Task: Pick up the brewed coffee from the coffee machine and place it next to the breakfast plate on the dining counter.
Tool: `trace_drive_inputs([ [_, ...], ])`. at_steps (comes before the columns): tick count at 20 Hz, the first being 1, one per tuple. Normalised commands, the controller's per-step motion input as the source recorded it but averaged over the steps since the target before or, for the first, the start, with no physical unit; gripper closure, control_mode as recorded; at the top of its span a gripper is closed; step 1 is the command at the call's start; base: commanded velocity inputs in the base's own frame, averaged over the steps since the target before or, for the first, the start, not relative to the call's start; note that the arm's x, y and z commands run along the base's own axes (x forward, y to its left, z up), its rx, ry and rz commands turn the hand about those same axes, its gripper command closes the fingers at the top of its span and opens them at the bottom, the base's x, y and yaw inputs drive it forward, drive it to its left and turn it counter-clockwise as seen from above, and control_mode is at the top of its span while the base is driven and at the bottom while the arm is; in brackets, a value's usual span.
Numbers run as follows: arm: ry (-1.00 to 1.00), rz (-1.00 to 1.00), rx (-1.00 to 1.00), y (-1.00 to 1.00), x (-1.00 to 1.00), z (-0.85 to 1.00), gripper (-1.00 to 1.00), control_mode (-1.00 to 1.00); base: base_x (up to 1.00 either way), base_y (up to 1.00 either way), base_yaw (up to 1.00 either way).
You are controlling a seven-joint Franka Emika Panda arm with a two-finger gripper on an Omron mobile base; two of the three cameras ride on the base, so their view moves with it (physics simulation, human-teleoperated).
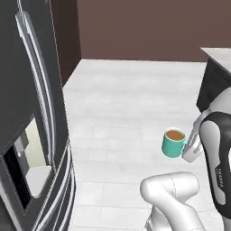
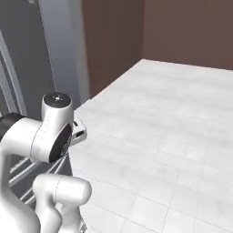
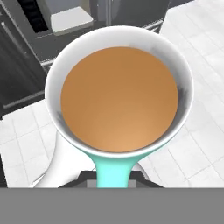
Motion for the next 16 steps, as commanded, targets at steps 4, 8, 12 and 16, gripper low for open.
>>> trace_drive_inputs([
  [4,0.0,0.0,0.0,0.0,0.0,0.0,1.0,1.0,0.01,-0.31,-0.8],
  [8,0.0,0.0,0.0,0.0,0.0,0.0,1.0,1.0,0.3,-0.15,-0.73],
  [12,0.0,0.0,0.0,0.0,0.0,0.0,1.0,1.0,0.81,0.01,-0.58],
  [16,0.0,0.0,0.0,0.0,0.0,0.0,1.0,1.0,1.0,0.17,-0.49],
])
